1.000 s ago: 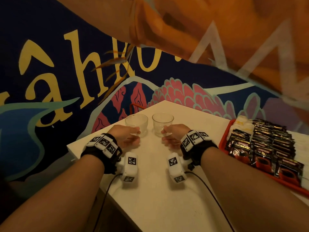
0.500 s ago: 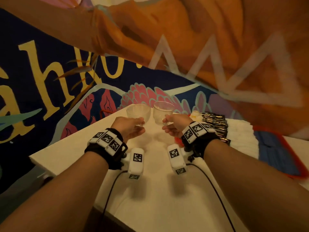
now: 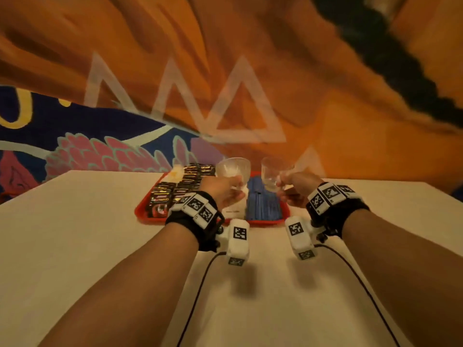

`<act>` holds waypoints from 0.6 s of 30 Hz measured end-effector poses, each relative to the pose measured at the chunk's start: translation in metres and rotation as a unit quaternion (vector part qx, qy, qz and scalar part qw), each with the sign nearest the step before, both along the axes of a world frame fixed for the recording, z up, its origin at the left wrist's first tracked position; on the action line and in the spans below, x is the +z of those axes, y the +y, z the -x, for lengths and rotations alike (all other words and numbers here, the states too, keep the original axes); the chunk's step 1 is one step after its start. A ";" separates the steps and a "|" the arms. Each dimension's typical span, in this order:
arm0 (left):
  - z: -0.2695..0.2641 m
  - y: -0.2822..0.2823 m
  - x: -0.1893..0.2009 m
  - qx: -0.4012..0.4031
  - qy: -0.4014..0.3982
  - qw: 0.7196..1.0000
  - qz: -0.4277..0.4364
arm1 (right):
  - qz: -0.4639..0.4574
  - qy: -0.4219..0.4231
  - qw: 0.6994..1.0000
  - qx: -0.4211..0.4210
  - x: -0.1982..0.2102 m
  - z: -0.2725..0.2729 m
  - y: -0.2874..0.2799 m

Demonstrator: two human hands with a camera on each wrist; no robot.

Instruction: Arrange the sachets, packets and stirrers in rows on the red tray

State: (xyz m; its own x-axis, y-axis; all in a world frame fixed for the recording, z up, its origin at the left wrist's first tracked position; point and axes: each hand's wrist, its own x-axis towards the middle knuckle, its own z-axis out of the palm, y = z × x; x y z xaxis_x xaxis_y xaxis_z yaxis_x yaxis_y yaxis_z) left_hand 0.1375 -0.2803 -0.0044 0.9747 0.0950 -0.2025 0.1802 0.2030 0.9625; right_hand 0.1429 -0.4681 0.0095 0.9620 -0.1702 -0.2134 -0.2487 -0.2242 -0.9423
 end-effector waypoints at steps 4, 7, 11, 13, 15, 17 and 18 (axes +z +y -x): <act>-0.019 -0.075 -0.017 -0.034 0.007 0.999 0.007 | 0.016 0.019 0.997 -0.067 -0.013 0.004 -0.069; -0.025 -0.119 -0.026 -0.063 0.034 0.997 0.008 | 0.015 0.033 0.994 -0.102 -0.022 0.005 -0.105; -0.040 -0.154 -0.044 -0.065 0.062 0.996 -0.017 | 0.017 0.047 0.991 -0.123 -0.035 -0.001 -0.134; -0.046 -0.164 -0.050 -0.068 0.068 0.995 -0.035 | 0.016 0.054 0.990 -0.127 -0.041 -0.006 -0.142; -0.050 -0.172 -0.054 -0.069 0.073 0.994 -0.046 | 0.011 0.060 0.990 -0.129 -0.047 -0.011 -0.148; -0.053 -0.178 -0.055 -0.065 0.068 0.994 -0.054 | 0.006 0.065 0.989 -0.131 -0.051 -0.016 -0.153; -0.055 -0.180 -0.055 -0.062 0.066 0.994 -0.059 | 0.007 0.067 0.989 -0.131 -0.053 -0.018 -0.155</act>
State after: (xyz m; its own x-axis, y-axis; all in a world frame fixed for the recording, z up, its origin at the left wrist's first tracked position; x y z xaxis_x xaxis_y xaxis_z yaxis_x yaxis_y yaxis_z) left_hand 0.1926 -0.4605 -0.0596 0.9458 0.0072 -0.3247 0.3238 0.0587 0.9443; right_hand 0.1613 -0.6228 -0.0431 0.8477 -0.4141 -0.3314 -0.4221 -0.1484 -0.8943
